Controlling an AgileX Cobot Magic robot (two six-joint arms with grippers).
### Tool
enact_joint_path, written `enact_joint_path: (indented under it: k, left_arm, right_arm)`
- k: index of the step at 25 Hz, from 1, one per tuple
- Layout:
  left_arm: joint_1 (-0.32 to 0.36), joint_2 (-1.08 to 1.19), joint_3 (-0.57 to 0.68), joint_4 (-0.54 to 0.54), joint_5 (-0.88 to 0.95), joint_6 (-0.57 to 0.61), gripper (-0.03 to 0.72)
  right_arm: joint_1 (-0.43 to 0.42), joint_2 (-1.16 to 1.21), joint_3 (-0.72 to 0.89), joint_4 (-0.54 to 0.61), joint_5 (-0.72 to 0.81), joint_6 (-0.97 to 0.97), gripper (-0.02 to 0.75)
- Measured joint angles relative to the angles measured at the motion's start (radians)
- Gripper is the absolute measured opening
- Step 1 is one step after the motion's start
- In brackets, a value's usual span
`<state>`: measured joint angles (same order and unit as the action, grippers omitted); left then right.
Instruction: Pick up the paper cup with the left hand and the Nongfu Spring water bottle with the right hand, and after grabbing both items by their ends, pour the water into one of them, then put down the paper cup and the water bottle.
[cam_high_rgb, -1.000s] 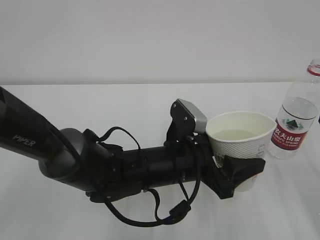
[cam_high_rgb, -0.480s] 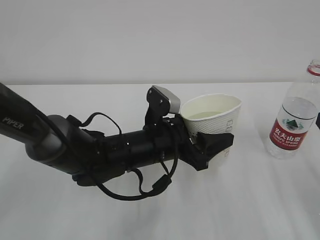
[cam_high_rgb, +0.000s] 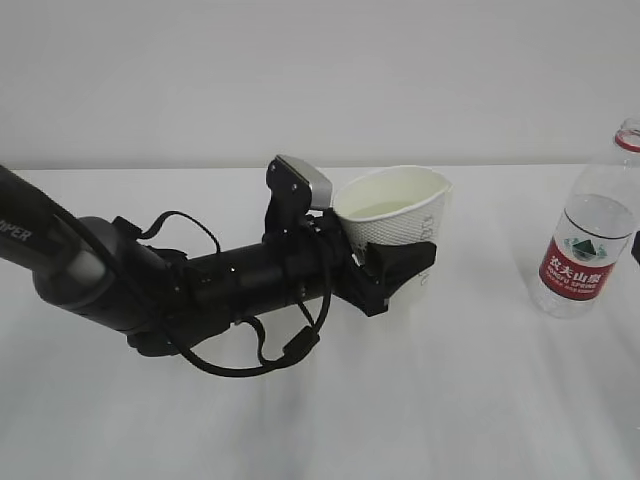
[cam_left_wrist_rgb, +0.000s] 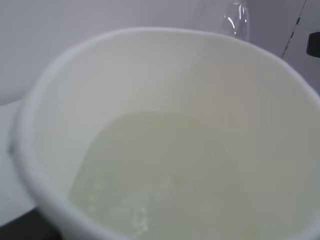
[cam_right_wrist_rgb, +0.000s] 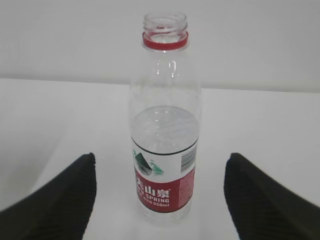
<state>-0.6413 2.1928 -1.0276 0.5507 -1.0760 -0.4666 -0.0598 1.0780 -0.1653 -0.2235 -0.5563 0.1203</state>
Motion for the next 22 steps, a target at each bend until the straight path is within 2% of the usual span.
enact_joint_path:
  k: [8, 14, 22]
  left_arm:
    - [0.036, 0.0, 0.006, 0.0, -0.009, 0.016, 0.494]
    - [0.071, 0.0, 0.081, -0.005, -0.029, 0.05, 0.494]
    - [0.138, 0.0, 0.155, -0.067, -0.029, 0.073, 0.494]
  right_arm:
    - [0.0, 0.0, 0.0, 0.0, 0.024, 0.0, 0.597]
    - [0.0, 0.0, 0.0, -0.001, 0.026, -0.002, 0.596]
    - [0.0, 0.0, 0.0, -0.001, 0.026, -0.002, 0.595]
